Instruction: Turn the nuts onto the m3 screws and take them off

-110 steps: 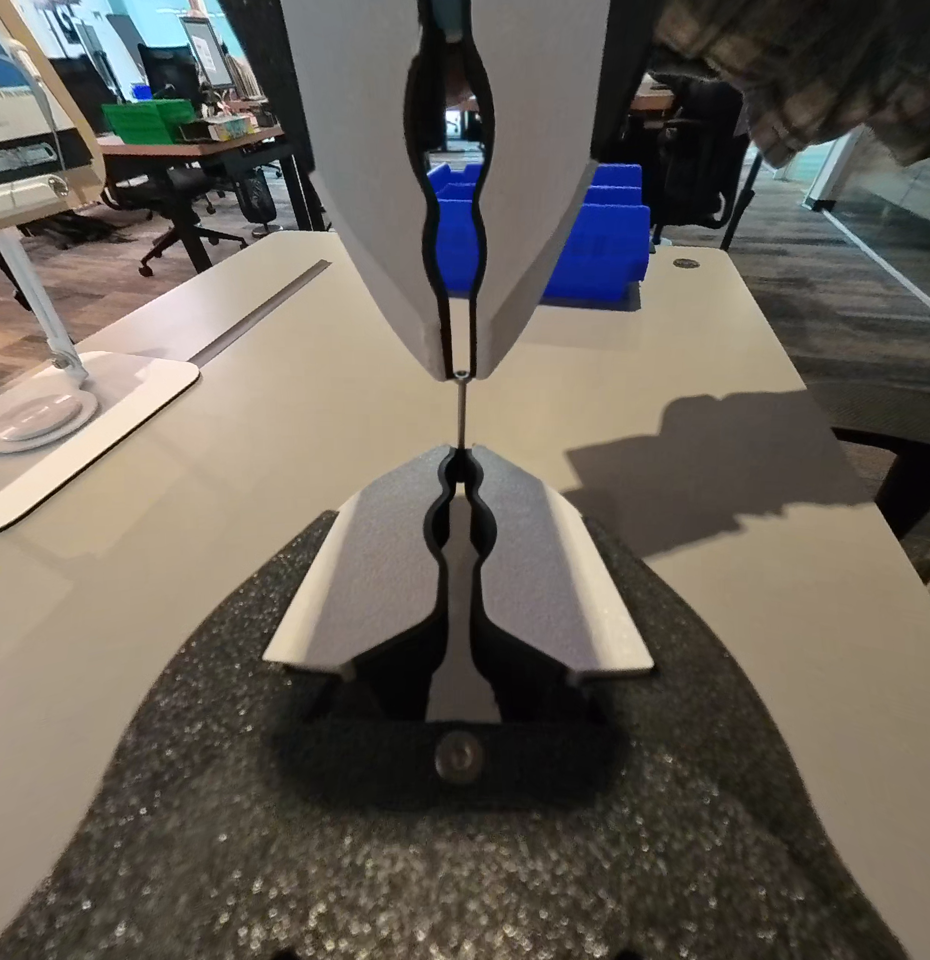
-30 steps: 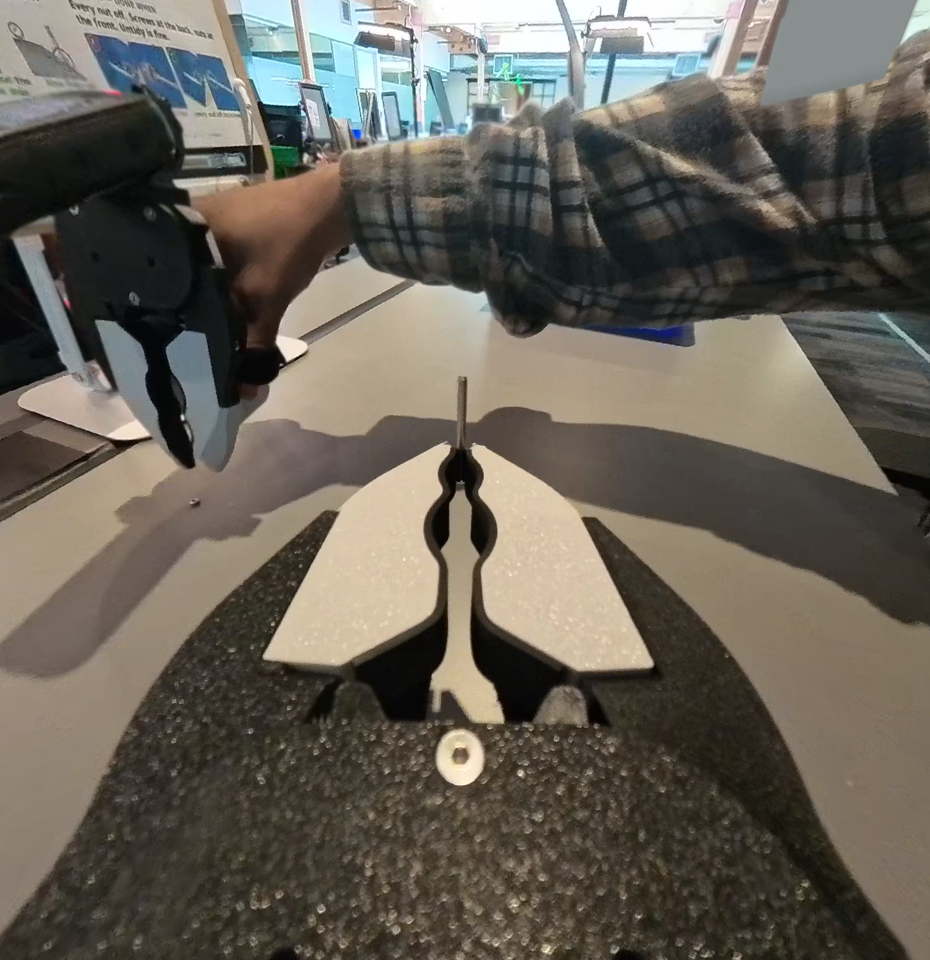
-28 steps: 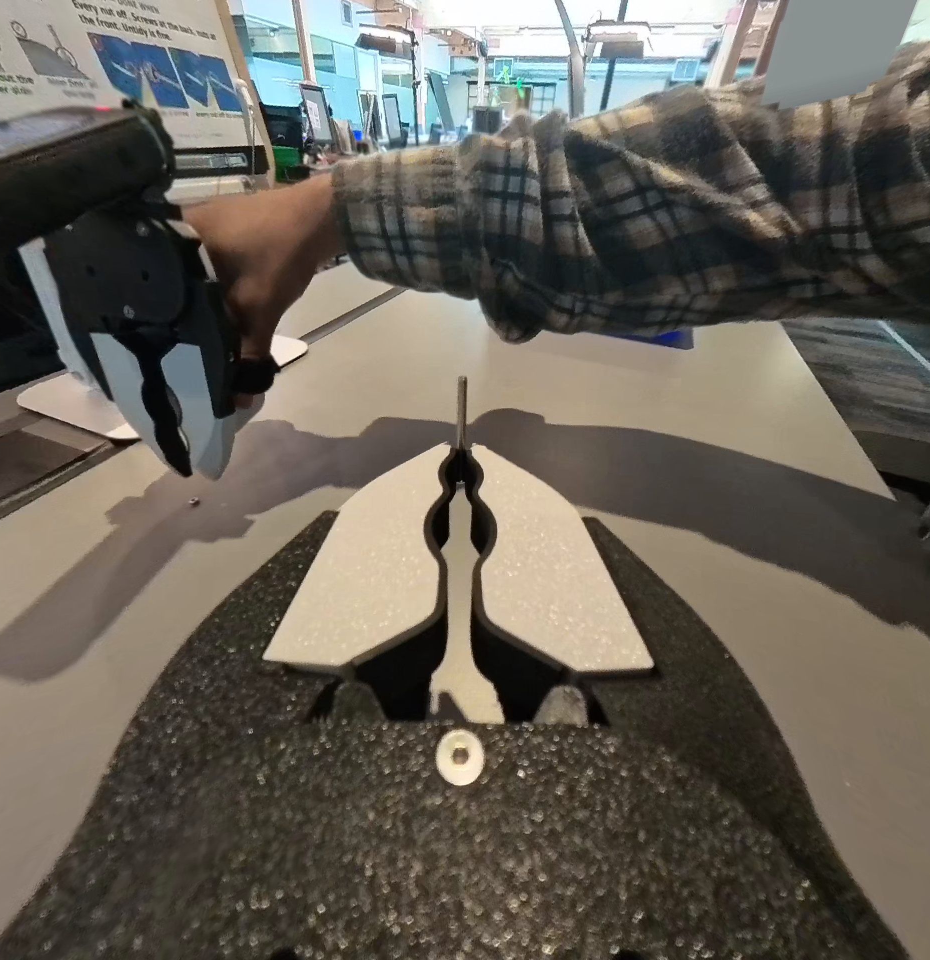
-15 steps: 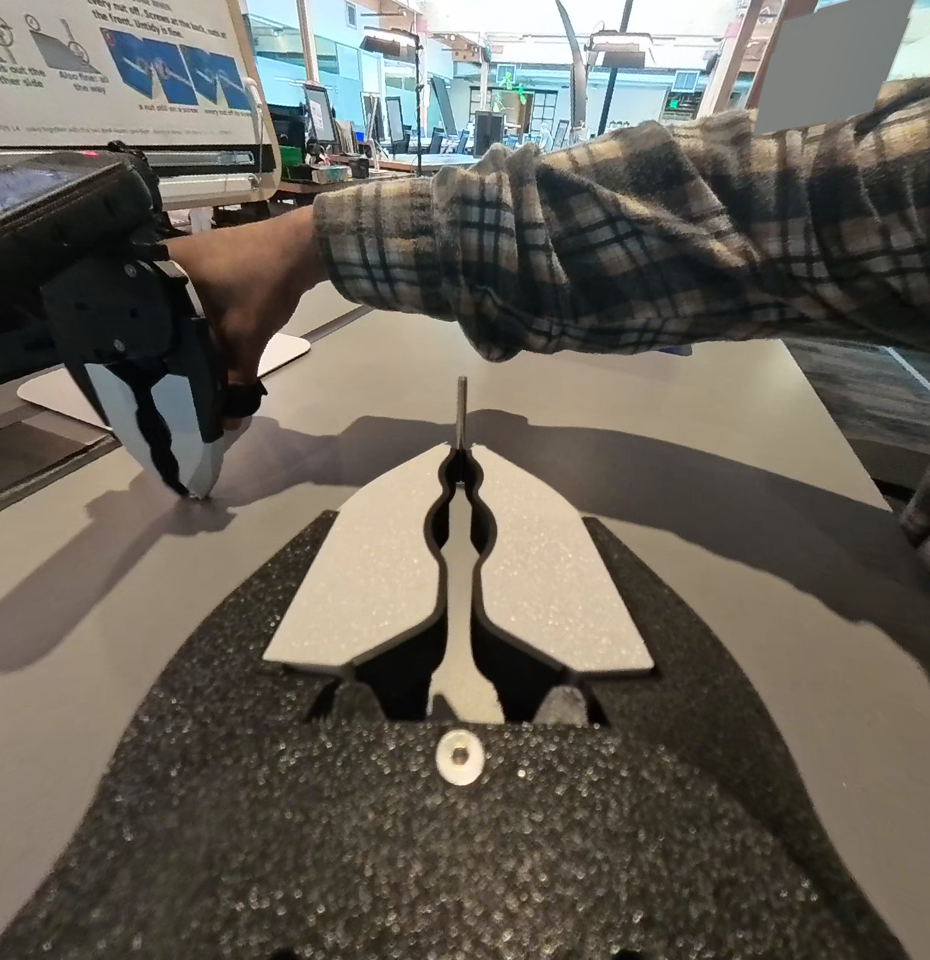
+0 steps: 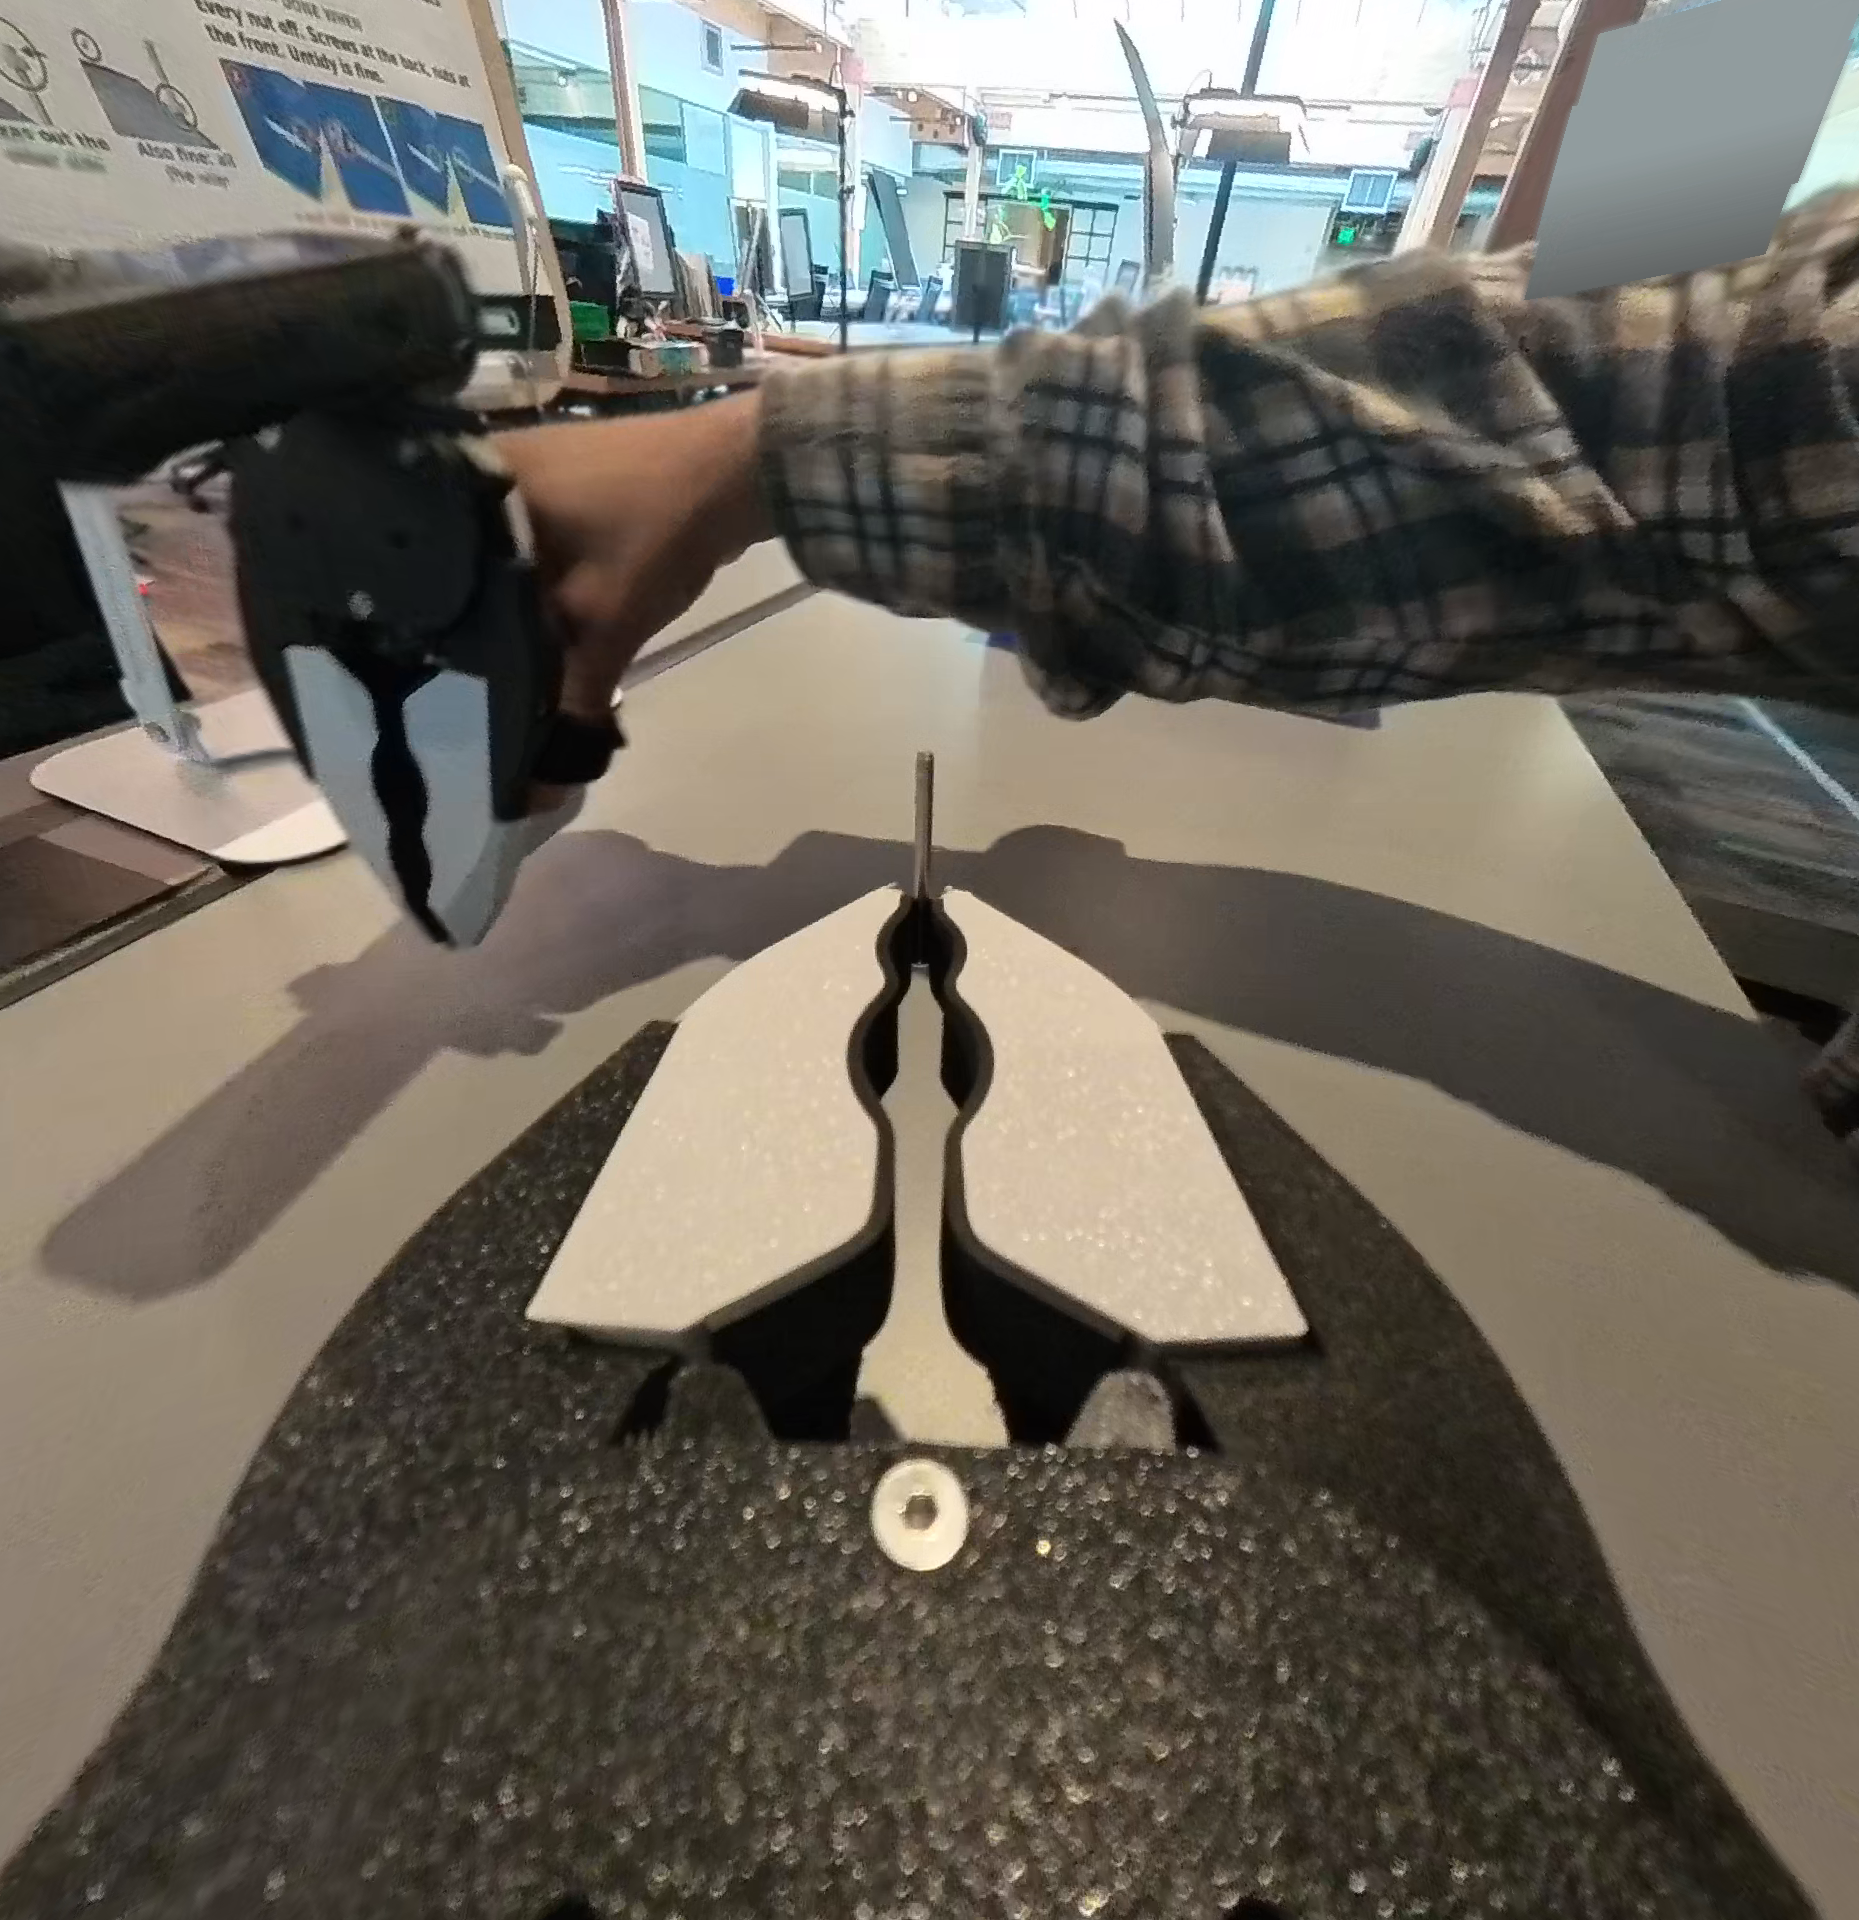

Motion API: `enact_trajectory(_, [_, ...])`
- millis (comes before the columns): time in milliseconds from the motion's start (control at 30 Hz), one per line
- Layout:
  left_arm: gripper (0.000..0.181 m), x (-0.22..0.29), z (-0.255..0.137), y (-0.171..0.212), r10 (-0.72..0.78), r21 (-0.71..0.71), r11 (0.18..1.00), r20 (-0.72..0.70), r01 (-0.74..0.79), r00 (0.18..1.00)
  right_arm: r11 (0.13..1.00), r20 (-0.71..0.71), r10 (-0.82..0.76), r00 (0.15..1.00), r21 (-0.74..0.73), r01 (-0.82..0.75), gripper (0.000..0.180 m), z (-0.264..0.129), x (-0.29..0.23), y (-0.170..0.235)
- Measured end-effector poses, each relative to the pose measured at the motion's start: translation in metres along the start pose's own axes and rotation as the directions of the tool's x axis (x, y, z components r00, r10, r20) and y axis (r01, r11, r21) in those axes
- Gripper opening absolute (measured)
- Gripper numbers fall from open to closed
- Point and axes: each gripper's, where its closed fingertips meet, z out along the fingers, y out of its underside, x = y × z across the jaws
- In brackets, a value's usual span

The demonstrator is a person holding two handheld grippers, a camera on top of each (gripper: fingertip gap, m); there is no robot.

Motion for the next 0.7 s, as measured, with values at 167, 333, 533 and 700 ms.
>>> enact_trajectory(167, [0.001,0.007,0.004,-0.001,-0.005,0.017,1.000,-0.024,0.005,1.000,0.996,-0.017,0.020,1.000,0.092,-0.019,0.004,-0.053,-0.061,0.013])
enact_trajectory(333, [0.001,0.023,0.018,-0.004,-0.025,0.046,0.999,-0.073,0.028,0.997,0.987,-0.022,0.006,1.000,0.162,-0.002,0.004,-0.113,-0.147,0.023])
enact_trajectory(533, [0.001,0.058,0.056,-0.023,0.016,0.092,0.996,-0.127,-0.005,0.992,0.983,-0.097,-0.030,0.995,0.176,0.047,0.005,-0.172,-0.219,0.027])
enact_trajectory(700, [0.001,0.083,0.086,-0.033,0.015,0.116,0.993,-0.165,0.004,0.986,0.988,-0.132,-0.069,0.989,0.131,0.087,0.004,-0.191,-0.244,0.025])
